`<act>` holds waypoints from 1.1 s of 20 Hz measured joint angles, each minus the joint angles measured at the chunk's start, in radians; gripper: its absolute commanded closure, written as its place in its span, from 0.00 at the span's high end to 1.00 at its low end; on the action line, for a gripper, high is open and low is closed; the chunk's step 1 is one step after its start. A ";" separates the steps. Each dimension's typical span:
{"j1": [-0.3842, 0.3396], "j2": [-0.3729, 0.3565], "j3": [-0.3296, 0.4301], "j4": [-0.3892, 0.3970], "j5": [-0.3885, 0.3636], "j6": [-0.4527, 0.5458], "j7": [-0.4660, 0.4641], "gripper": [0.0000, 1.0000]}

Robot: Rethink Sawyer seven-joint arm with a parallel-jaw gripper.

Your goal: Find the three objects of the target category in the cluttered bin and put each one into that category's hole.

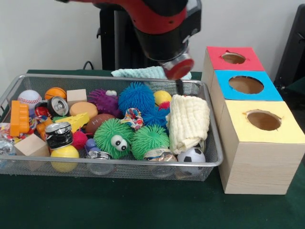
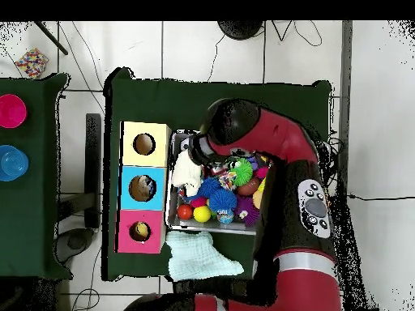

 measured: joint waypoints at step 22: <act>-0.006 0.038 -0.129 -0.170 -0.101 -0.031 0.000 1.00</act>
